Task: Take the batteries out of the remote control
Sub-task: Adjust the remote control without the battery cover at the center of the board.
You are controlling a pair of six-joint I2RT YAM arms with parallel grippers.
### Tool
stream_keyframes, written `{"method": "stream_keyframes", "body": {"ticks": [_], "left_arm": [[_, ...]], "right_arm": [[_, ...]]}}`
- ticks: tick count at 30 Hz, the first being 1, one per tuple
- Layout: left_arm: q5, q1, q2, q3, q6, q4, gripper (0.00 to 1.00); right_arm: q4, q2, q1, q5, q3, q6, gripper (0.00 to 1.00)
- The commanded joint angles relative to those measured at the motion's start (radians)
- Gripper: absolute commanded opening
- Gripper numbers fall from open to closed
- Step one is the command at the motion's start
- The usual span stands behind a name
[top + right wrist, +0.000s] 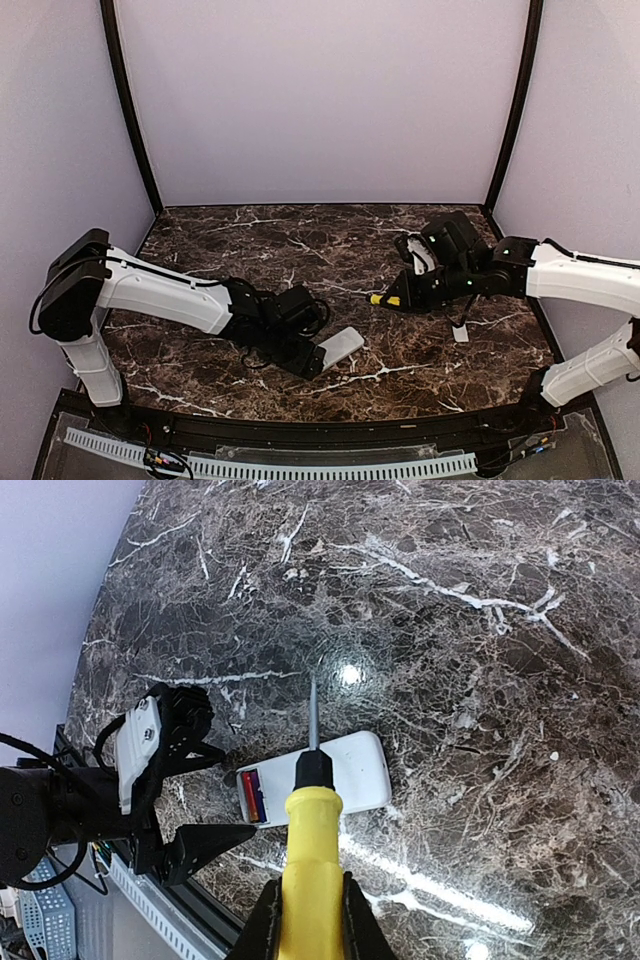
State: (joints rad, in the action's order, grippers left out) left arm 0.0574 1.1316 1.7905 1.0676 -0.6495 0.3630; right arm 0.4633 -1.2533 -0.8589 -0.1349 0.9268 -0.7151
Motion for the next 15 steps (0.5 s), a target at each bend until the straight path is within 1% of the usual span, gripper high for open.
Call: {"method": "stream_keyframes", "body": {"ticks": [1,9,15], "left_arm": [[-0.024,0.004,0.006,0.021,0.034,-0.004,0.85],[0.011,0.004,0.031,0.025,0.031,0.033,0.85],[0.083,0.001,0.040,0.039,0.024,0.088,0.84]], "right_arm": [[-0.040,-0.021,0.008,-0.007,-0.006,0.004,0.00],[-0.048,-0.040,0.008,-0.013,-0.003,-0.004,0.00],[-0.049,-0.055,0.011,-0.012,0.004,-0.004,0.00]]}}
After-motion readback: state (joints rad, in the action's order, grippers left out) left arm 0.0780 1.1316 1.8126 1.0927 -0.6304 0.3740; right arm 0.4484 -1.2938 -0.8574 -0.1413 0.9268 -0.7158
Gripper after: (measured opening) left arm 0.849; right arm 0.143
